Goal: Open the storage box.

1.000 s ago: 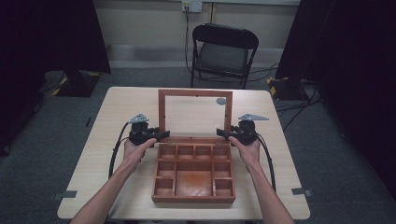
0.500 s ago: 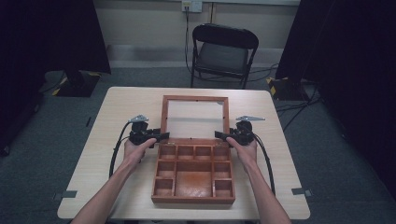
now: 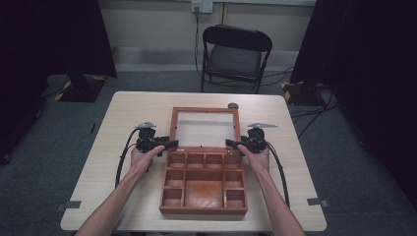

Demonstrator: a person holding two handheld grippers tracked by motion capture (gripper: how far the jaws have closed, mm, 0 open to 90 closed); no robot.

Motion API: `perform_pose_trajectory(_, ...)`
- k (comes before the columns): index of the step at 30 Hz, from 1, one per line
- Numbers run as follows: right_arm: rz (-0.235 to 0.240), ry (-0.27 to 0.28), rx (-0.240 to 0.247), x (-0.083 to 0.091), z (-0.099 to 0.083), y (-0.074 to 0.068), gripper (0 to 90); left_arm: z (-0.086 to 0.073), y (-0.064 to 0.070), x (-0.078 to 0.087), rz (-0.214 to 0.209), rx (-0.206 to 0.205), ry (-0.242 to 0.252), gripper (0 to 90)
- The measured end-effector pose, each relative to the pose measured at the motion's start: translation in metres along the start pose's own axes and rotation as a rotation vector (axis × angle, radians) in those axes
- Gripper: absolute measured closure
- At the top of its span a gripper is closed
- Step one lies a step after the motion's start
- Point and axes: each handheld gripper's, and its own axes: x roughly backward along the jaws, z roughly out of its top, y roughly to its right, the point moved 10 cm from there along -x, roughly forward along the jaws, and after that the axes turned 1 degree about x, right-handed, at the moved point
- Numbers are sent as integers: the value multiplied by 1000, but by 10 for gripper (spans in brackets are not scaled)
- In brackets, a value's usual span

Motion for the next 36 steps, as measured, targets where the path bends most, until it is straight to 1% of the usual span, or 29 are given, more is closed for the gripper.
perform_pose_trajectory(2, 5, -2, -15, -1, -1, 0, 269, -1, -1, -1, -2, 9, 1, 430)
perform_pose_trajectory(4, 10, -3, -19, -1, -2, 1, 264, -1, -1, -2, 9, 17, 1, 410)
perform_pose_trajectory(5, 0, -4, -16, -1, -2, 2, 240, -1, -2, -2, 32, -4, -10, 383)
perform_pose_trajectory(6, -15, -8, -15, -2, -3, 2, 214, -1, -2, -3, 48, -28, -10, 392)
perform_pose_trajectory(7, -20, -24, -25, -3, -5, 4, 209, -2, -2, -3, 51, -39, -18, 404)
perform_pose_trajectory(8, 3, -28, -55, -4, -7, 4, 209, -3, -2, -3, 48, -22, -18, 410)
perform_pose_trajectory(9, 10, -24, -65, -4, -8, 5, 209, -4, -2, -3, 34, -15, -20, 410)
perform_pose_trajectory(10, 19, -24, -76, -5, -10, 6, 208, -3, -3, -3, 30, -11, -16, 409)
perform_pose_trajectory(12, 14, -24, -77, -5, -9, 6, 208, -3, -3, -3, 34, -15, -16, 409)
perform_pose_trajectory(13, 13, -26, -75, -5, -9, 6, 208, -3, -3, -3, 41, -24, -16, 407)
perform_pose_trajectory(15, 12, -30, -76, -5, -9, 6, 208, -3, -2, -3, 41, -30, -22, 402)
perform_pose_trajectory(16, 13, -34, -78, -5, -9, 6, 208, -3, -2, -3, 43, -31, -22, 392)
perform_pose_trajectory(18, 15, -35, -81, -6, -10, 6, 196, -3, -3, -3, 52, -17, -15, 370)
perform_pose_trajectory(21, -17, -27, -61, -4, -9, 9, 192, -3, -4, -1, 57, -22, -23, 334)
perform_pose_trajectory(22, -22, -28, -57, -2, -9, 10, 193, -2, -5, 0, 68, -34, -22, 326)
perform_pose_trajectory(23, -32, -21, -49, -1, -8, 11, 193, -2, -5, 2, 69, -42, -28, 316)
perform_pose_trajectory(24, -30, -14, -49, 1, -7, 10, 193, -2, -6, 4, 77, -41, -28, 308)
perform_pose_trajectory(25, -27, -8, -49, 2, -6, 10, 193, -1, -6, 5, 78, -37, -17, 297)
perform_pose_trajectory(27, -33, -7, -45, 5, -5, 10, 193, 1, -6, 8, 87, -34, -14, 272)
perform_pose_trajectory(28, -30, -5, -42, 7, -4, 9, 193, 1, -7, 10, 90, -48, -21, 269)
perform_pose_trajectory(30, -33, 1, -37, 11, -2, 7, 193, 1, -5, 14, 92, -52, -23, 261)
perform_pose_trajectory(33, -34, 9, -18, 19, -1, 4, 196, 1, 0, 23, 92, -73, -22, 242)
perform_pose_trajectory(35, -40, 15, -13, 26, -2, 4, 195, -1, 1, 30, 101, -100, -36, 240)
perform_pose_trajectory(36, -41, 19, -16, 30, -2, 4, 193, -3, 1, 33, 103, -100, -43, 238)
